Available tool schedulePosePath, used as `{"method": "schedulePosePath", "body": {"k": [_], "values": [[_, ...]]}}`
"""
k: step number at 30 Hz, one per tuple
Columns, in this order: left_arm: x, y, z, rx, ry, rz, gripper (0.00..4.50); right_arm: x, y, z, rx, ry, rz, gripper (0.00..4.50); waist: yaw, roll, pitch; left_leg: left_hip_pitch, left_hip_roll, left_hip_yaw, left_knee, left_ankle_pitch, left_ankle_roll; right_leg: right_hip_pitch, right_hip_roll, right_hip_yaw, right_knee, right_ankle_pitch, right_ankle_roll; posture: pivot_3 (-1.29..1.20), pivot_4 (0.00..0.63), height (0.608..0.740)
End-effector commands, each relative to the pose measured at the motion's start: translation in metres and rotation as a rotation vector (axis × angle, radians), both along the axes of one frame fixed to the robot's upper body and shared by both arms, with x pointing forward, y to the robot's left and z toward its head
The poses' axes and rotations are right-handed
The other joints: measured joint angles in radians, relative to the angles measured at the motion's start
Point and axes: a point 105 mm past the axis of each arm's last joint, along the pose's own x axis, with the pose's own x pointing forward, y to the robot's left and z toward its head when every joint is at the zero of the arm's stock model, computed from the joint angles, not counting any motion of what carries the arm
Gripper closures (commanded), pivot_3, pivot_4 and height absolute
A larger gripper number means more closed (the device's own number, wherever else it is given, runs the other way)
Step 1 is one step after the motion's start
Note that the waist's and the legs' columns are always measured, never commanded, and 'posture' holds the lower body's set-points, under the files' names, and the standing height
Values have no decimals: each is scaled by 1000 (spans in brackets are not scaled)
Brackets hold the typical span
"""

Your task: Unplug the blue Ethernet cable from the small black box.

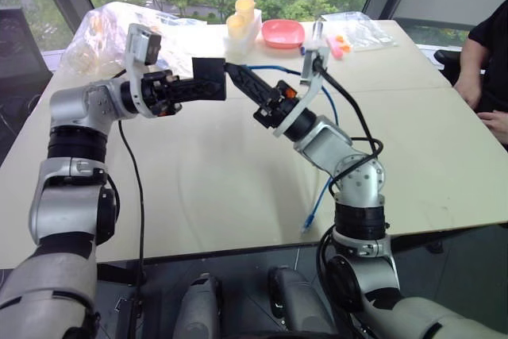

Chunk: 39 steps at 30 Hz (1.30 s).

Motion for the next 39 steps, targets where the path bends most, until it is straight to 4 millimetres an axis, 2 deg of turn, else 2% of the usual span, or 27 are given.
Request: {"method": "schedulePosePath", "body": {"k": [1, 5, 8, 10, 13, 16, 20, 22, 24, 26, 27, 29, 32, 34, 38, 39], "values": [[-1, 2, 15, -12, -60, 8, 3967, -7, 1, 8, 9, -39, 33, 4495, 0, 0, 0, 0, 0, 0, 0, 0, 0, 0, 0, 0, 0, 0, 0, 0, 150, 740], [2, 5, 18, -20, -72, 33, 3967, -8, -7, 8, -4, -48, 24, 4495, 0, 0, 0, 0, 0, 0, 0, 0, 0, 0, 0, 0, 0, 0, 0, 0, 150, 740], [4, 17, 27, -38, -96, 87, 3967, 0, -53, 13, 13, -39, -105, 4495, 2, 0, 0, 0, 0, 0, 0, 0, 0, 0, 0, 0, 0, 0, 0, 0, 150, 740], [6, 27, 32, -47, -105, 125, 3967, -1, -78, 15, -9, -51, -163, 4495, 3, 0, 0, -1, 0, 0, 0, 0, 0, 0, 0, 0, -1, 0, 0, 0, 150, 740], [7, 35, 34, -57, -110, 158, 3967, -6, -97, 15, -46, -56, -201, 4495, 1, 0, 0, -1, 0, 0, -1, -1, 2, 1, -1, 0, -5, 0, 0, 0, 150, 740], [7, 34, 32, -61, -106, 156, 3967, -7, -102, 13, -67, -46, -217, 4495, 0, 0, 0, 0, 0, 1, -3, -2, 3, 1, 0, 0, -5, 0, 0, 0, 150, 740], [18, 16, 9, 33, -143, 211, 3967, 19, -99, -17, -157, 71, -331, 4495, 1, 0, 0, 1, 0, 0, -3, -2, 3, 1, 0, 0, -4, 0, 0, 0, 150, 740], [30, 1, -6, 99, -219, 304, 3967, 51, -111, -50, -253, 229, -474, 4495, 2, 0, 0, 1, 0, 1, -2, -2, 3, 2, 0, 0, -5, 0, 0, 0, 150, 740], [36, -11, -20, 156, -297, 371, 3967, 70, -124, -75, -323, 353, -577, 4495, 5, 0, 0, 1, 0, 2, -1, -2, 3, 3, -1, 1, -7, 0, -1, 0, 150, 740], [39, -23, -35, 196, -356, 415, 3967, 80, -136, -90, -384, 421, -640, 3687, 5, 0, 0, 0, -1, 3, -1, -2, 3, 3, -2, 1, -8, 0, -1, 0, 150, 740], [40, -27, -40, 202, -374, 438, 3967, 82, -139, -94, -413, 435, -649, 3496, 5, 0, 0, -1, -1, 3, -1, -2, 3, 3, -2, 1, -9, 1, 0, 0, 150, 740], [43, -34, -48, 198, -385, 492, 3967, 83, -144, -99, -459, 443, -652, 2514, 5, 0, 0, -2, -1, 4, -1, -3, 5, 2, -2, 2, -12, 1, 1, 0, 150, 740], [48, -38, -63, 224, -409, 575, 3967, 79, -150, -107, -542, 469, -639, 1066, 5, 0, 0, -3, -1, 4, -1, -5, 8, 2, -2, 2, -12, 2, 4, 0, 150, 740], [52, -38, -72, 255, -427, 622, 3967, 65, -141, -111, -606, 465, -529, 58, 3, 0, 0, -3, -1, 4, -1, -5, 8, 2, -2, 2, -12, 3, 4, 0, 150, 740], [55, -38, -76, 243, -417, 664, 3967, 41, -140, -112, -680, 480, -447, 58, 3, 0, 0, -1, 0, 4, -2, -5, 8, 2, -1, 2, -11, 3, 4, 0, 150, 740], [55, -38, -76, 237, -416, 678, 3967, 29, -138, -112, -718, 458, -406, 58, 4, 0, 0, -1, 0, 4, -2, -5, 8, 3, -1, 2, -11, 3, 4, 0, 150, 740]]}}
